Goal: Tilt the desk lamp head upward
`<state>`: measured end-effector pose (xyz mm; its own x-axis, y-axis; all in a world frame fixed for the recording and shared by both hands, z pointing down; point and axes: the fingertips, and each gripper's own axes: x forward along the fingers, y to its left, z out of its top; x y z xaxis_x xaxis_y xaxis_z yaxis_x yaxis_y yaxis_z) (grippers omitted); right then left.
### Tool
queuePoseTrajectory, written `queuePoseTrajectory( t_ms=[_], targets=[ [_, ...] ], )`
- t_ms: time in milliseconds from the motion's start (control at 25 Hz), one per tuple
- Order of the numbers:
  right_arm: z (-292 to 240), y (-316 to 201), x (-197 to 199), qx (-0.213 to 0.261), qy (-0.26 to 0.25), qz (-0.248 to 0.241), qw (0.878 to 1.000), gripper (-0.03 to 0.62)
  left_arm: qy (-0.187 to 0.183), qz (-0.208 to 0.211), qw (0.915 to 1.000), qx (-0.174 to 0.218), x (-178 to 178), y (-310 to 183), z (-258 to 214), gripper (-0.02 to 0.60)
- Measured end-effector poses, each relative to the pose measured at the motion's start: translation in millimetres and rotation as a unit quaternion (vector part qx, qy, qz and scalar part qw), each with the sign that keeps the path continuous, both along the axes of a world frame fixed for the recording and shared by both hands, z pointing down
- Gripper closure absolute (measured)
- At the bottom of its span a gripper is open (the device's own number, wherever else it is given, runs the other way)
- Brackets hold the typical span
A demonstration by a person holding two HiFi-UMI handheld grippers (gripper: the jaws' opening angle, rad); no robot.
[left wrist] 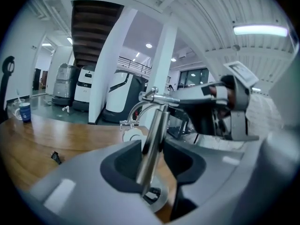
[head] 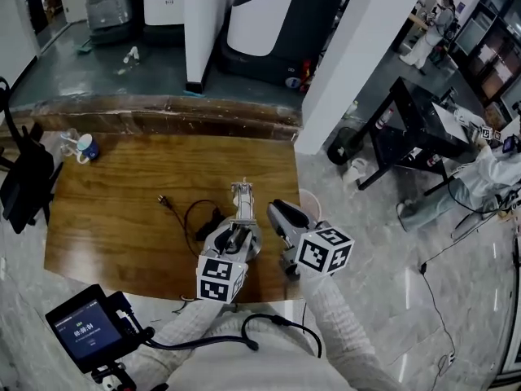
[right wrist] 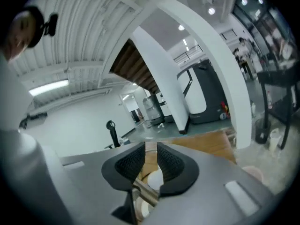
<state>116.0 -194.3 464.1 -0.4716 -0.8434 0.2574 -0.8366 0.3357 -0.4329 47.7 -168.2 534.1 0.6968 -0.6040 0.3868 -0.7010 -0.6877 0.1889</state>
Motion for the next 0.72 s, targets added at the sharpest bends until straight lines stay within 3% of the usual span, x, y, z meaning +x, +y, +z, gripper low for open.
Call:
queuePoseTrajectory(
  t_ms=[120,240,440,600,720],
  targets=[
    [-4.3,-19.4,-12.6,-0.061,-0.13,-0.055,0.988,0.531,-0.006,-0.003,0.9999,0.008,0.9,0.2,0.3,0.446],
    [-1.5,-28.6,-25.9,-0.124,-0.24,-0.092,0.958,0.52,-0.003,-0.006,0.9999,0.013,1.7,1.8,1.1,0.446],
    [23.2,-36.4,-29.5,-0.202,-0.267,-0.112,0.936,0.496,-0.002,-0.016,0.9997,0.019,2.4,1.4,0.0,0.446],
    [34.0,-39.0,-34.0,-0.255,-0.333,-0.109,0.901,0.485,-0.01,-0.017,0.9995,0.024,4.3,3.4,-3.6,0.446],
    [36.0,-40.5,-37.2,-0.278,-0.362,-0.119,0.882,0.482,-0.017,-0.018,0.9993,0.027,5.1,3.9,-4.5,0.446]
  ],
)
